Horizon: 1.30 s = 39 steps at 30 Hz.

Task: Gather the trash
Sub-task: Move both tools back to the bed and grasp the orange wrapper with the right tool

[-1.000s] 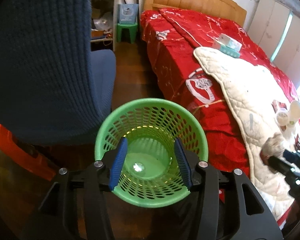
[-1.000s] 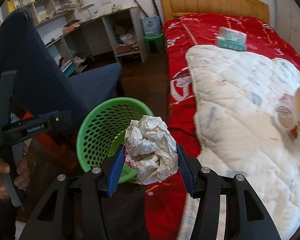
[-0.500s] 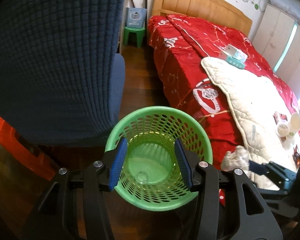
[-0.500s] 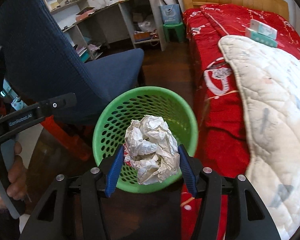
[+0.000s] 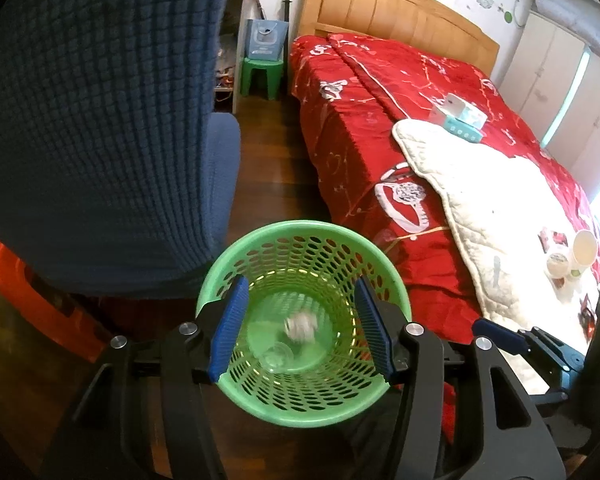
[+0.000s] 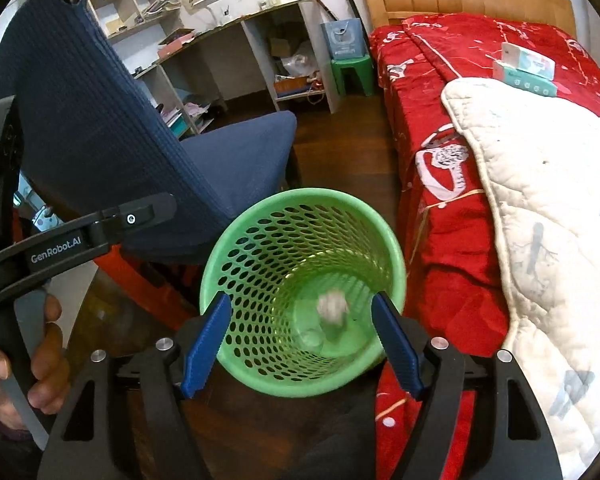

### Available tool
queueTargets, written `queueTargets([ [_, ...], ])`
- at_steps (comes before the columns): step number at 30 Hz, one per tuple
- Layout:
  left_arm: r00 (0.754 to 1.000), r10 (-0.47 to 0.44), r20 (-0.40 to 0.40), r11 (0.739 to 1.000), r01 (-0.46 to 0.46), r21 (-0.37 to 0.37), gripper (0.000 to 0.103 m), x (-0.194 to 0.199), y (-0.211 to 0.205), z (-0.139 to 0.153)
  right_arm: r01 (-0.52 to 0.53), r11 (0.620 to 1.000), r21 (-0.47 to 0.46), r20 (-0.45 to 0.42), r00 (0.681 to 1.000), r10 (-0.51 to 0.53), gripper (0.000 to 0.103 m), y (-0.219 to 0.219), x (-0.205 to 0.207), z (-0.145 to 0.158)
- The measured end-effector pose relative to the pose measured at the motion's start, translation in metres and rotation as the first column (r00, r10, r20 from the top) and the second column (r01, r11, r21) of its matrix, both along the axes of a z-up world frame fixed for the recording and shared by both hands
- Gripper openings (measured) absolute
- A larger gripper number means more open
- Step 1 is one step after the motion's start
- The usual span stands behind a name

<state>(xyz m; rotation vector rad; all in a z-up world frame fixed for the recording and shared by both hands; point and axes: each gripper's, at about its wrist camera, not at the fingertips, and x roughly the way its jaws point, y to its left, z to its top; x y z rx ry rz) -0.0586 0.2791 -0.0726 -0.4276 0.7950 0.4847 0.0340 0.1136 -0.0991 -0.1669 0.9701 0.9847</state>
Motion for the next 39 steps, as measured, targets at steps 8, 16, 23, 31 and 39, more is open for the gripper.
queueTargets([
  [8,0.999,-0.039,0.007,0.999,0.039,0.006,0.057,0.015,-0.017,0.007,0.088,0.996,-0.018,0.027,0.996,-0.087,0.073,-0.045,0.007,0.007],
  [16,0.993,-0.12,0.012,0.993,0.12,0.001,0.058,0.042,-0.051,0.009,0.233,0.972,-0.032,0.064,0.971,-0.231,0.074,-0.113,0.026,0.016],
  [23,0.976,-0.215,0.012,0.977,0.215,-0.001,0.058,0.071,-0.089,0.011,0.405,0.913,-0.044,0.109,0.911,-0.399,0.075,-0.201,0.051,0.026],
  [31,0.948,-0.316,0.024,0.949,0.316,0.002,0.063,0.1,-0.134,0.016,0.612,0.788,-0.065,0.146,0.787,-0.599,0.077,-0.306,0.085,0.029],
  [39,0.91,-0.412,0.043,0.911,0.413,-0.005,0.071,0.135,-0.175,0.023,0.733,0.674,-0.095,0.154,0.68,-0.717,0.082,-0.378,0.118,0.023],
])
